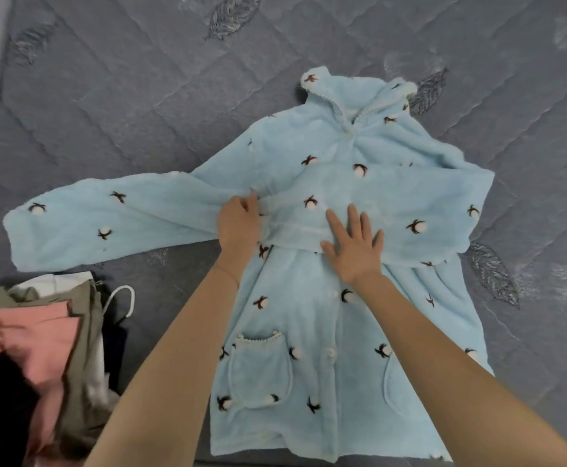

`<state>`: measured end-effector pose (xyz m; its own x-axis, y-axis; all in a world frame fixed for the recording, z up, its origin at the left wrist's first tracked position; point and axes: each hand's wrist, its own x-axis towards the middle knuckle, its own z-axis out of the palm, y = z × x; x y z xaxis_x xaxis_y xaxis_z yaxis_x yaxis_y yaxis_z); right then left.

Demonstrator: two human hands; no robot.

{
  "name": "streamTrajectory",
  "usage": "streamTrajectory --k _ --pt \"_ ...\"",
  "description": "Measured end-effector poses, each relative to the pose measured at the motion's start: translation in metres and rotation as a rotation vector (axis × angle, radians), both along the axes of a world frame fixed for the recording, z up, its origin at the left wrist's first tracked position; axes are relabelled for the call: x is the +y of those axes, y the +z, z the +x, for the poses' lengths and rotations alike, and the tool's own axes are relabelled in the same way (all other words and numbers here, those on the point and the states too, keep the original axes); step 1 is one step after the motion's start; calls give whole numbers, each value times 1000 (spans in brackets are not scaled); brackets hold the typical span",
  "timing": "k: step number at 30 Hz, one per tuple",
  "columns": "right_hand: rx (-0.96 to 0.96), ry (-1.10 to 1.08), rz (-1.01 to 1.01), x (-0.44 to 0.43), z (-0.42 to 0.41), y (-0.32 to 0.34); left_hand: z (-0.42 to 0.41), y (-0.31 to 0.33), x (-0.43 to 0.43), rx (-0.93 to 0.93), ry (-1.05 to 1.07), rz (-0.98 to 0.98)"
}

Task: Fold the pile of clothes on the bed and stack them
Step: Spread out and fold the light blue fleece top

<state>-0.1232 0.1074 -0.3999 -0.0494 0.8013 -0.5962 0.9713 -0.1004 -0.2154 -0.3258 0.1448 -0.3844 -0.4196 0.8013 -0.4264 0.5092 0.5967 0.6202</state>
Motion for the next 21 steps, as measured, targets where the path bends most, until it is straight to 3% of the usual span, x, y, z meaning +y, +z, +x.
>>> streamTrajectory --k 3,10,13,16,18,21 --pt "-16 45 9 -5 6 -7 8 -2 2 56 -40 -17" --pt "-47 56 43 -10 -5 -19 15 -9 0 -73 -106 -26" --pt "-34 42 86 -12 -6 -20 12 -7 -1 -120 -147 101" --pt "14 -18 118 -14 -9 -16 9 -1 -1 -246 -16 308" --pt "52 -53 155 -13 -15 -12 3 -1 1 -174 -87 309" --pt "109 11 254 -11 -25 -4 -11 -3 1 110 -396 160"
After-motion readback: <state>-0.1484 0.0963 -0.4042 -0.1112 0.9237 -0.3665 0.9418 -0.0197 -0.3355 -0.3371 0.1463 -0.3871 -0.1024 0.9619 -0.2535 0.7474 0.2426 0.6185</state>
